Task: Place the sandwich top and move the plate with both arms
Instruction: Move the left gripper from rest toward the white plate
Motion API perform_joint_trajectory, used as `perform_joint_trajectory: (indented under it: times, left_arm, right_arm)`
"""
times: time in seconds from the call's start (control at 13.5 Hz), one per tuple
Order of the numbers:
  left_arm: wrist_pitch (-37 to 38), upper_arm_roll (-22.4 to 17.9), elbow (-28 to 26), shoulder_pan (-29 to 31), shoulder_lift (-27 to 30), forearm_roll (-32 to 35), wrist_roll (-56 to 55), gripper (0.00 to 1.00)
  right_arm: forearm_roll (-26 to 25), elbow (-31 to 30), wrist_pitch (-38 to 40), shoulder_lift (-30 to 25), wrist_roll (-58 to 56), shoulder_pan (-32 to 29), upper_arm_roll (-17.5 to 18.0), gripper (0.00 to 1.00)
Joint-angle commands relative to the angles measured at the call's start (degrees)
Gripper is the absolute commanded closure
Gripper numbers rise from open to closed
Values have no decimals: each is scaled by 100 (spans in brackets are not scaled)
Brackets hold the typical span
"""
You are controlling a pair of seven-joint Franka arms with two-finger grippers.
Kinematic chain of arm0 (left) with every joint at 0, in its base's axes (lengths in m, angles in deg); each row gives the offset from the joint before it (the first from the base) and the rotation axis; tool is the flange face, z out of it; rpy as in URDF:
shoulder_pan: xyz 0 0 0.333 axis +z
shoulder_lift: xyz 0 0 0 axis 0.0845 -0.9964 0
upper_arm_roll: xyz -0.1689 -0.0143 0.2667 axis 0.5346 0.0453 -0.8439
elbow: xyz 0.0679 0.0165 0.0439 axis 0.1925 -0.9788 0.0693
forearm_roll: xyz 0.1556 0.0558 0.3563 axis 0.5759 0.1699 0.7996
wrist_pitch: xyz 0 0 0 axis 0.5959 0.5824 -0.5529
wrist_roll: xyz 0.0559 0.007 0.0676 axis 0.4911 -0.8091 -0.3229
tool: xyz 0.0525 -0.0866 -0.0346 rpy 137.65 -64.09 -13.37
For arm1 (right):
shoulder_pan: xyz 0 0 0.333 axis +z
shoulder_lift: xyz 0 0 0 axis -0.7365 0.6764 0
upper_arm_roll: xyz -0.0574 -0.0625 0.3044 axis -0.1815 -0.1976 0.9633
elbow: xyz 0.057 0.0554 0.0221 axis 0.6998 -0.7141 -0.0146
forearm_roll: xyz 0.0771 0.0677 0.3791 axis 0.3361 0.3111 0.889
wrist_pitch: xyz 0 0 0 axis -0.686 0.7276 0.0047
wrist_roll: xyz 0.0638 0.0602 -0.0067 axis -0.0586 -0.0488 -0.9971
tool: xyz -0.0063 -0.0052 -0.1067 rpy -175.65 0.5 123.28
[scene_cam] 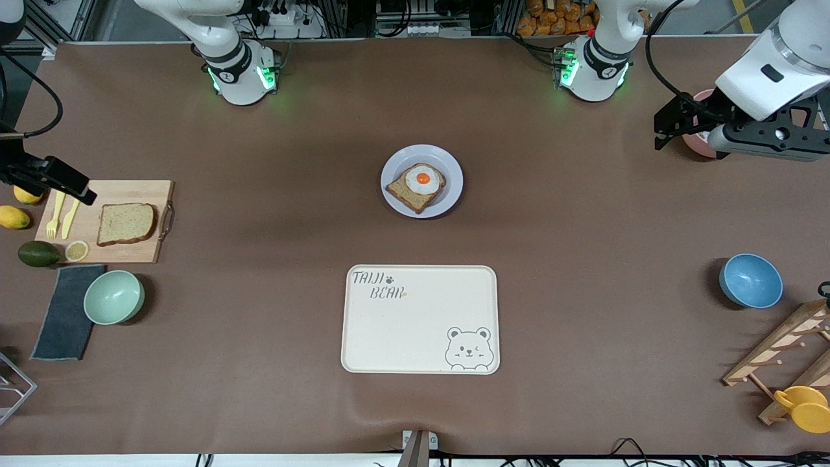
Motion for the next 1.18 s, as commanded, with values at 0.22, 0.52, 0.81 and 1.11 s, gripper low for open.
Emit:
perform_joint_trajectory:
  times: [0.22, 0.52, 0.81, 1.11]
  left_arm:
    - [15, -1, 51, 15, -71, 54, -36, 0]
    - [15, 7, 280, -56, -291, 90, -53, 0]
    - [24, -1, 228, 102, -177, -59, 34, 0]
    - [-28, -1, -9, 339, -142, -577, 8, 0]
  right_arm:
    - [-14, 20, 34, 29, 13, -125, 60, 0]
    - [-14, -6, 34, 108, 13, -134, 60, 0]
    - [-14, -50, 60, 196, -39, -143, 60, 0]
    - [-5, -287, 60, 213, -57, -317, 42, 0]
